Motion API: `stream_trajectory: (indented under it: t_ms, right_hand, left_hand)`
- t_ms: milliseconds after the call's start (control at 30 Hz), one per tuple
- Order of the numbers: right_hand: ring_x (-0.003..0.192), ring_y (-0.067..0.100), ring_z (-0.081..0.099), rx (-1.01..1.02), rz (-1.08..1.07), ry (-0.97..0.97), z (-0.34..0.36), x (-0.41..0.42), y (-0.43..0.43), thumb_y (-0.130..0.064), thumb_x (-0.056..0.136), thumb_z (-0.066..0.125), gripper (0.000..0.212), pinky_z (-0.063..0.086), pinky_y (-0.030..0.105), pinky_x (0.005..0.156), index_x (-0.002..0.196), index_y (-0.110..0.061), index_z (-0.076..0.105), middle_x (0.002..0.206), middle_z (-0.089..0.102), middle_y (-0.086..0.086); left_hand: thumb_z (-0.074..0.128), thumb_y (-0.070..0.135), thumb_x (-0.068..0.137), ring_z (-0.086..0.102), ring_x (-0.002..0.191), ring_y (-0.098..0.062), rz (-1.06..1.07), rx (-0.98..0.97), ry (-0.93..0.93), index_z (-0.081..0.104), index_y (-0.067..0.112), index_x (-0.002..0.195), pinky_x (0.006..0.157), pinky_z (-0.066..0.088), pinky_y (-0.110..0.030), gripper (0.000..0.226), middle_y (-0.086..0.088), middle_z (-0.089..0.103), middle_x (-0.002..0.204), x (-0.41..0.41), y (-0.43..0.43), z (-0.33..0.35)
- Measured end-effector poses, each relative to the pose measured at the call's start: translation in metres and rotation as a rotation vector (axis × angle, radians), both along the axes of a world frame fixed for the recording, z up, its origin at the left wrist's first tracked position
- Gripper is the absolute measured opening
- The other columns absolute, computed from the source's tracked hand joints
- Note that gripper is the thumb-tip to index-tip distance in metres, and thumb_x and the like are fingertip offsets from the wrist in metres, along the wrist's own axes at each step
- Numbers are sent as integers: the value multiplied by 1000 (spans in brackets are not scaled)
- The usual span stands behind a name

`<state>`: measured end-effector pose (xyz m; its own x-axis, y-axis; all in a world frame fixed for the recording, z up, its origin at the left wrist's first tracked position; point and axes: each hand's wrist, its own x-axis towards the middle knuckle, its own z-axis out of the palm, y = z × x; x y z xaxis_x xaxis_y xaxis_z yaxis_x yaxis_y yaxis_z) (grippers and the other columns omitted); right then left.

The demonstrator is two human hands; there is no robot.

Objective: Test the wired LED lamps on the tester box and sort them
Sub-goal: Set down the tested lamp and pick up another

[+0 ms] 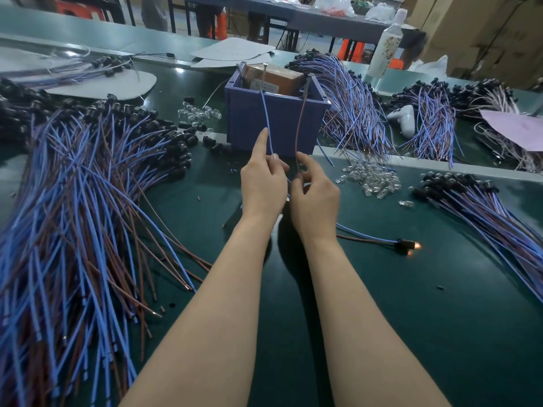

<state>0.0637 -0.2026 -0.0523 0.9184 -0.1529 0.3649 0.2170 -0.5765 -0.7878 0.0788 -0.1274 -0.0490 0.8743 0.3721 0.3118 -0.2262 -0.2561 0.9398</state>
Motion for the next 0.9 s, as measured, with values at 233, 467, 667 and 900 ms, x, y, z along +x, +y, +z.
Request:
stream_trajectory:
  t_ms: [233, 467, 667, 900]
  right_hand:
    - [94, 28, 61, -24, -4, -19, 0, 1, 0, -10, 91, 48, 40, 45, 35, 85, 128, -21, 57, 102, 69, 10]
    - [93, 28, 62, -20, 11, -28, -1, 1, -1, -11, 91, 47, 40, 46, 39, 87, 129, -20, 56, 101, 69, 10]
    - [95, 29, 62, -7, -5, -4, 3, -1, -1, -11, 92, 47, 37, 46, 40, 88, 127, -17, 57, 102, 69, 10]
    - [97, 19, 63, -66, 159, 183, 33, -3, -15, -24, 92, 56, 26, 47, 32, 88, 115, -14, 64, 100, 70, 2]
  left_hand:
    - [41, 7, 99, 55, 63, 3, -8, 2, 3, 34, 18, 146, 69, 40, -3, 49, 14, 58, 69, 1, 1, 0]
    - [41, 8, 99, 55, 61, 2, -9, 1, 14, 33, 20, 146, 70, 44, -9, 49, 13, 59, 70, 0, 1, 1]
    - [43, 9, 99, 56, 65, 1, -8, -6, 11, 33, 17, 146, 75, 46, -15, 49, 13, 60, 71, 1, 0, 0]
    - [50, 12, 96, 63, 84, -12, -8, -4, -9, 53, 9, 128, 81, 44, -18, 32, 4, 69, 85, -4, 1, 10]
